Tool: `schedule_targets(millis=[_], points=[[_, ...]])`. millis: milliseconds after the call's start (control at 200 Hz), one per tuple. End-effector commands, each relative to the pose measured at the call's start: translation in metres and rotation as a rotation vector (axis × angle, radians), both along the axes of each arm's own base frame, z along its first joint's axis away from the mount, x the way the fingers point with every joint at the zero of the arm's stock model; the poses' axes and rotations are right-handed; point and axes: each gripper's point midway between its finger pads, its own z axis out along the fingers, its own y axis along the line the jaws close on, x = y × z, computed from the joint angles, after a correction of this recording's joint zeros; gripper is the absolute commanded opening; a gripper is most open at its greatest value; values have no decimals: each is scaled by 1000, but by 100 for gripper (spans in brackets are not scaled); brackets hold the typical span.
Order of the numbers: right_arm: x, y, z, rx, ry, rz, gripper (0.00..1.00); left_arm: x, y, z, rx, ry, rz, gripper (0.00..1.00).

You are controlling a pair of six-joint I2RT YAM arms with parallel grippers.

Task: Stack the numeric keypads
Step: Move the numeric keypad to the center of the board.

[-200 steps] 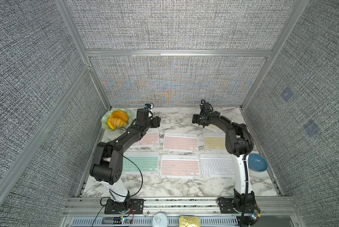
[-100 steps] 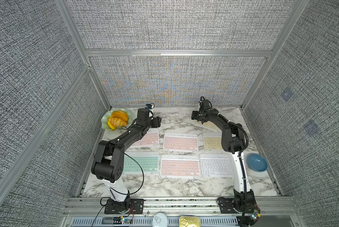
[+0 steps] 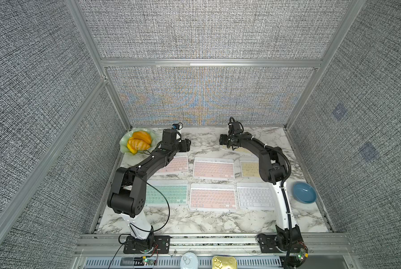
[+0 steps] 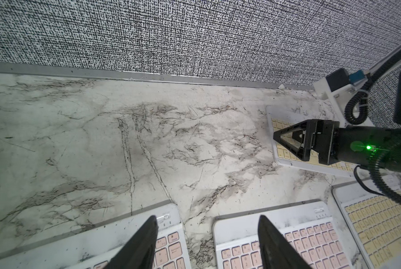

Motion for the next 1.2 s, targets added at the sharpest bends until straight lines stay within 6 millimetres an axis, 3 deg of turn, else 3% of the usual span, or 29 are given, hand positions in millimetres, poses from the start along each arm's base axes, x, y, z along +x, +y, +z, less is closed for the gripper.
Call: schedule_targets(millis=[0,750,1196], points=[[-33,19,-25,65,155,23,83,0,0,3,-4,-8,-1,69],[-52,117,-21,184,162,141,83,-5,2,3,6,-4,-3,69],[-71,153,-22,210,174,215,83,-5,1,1,0,1,-6,69]])
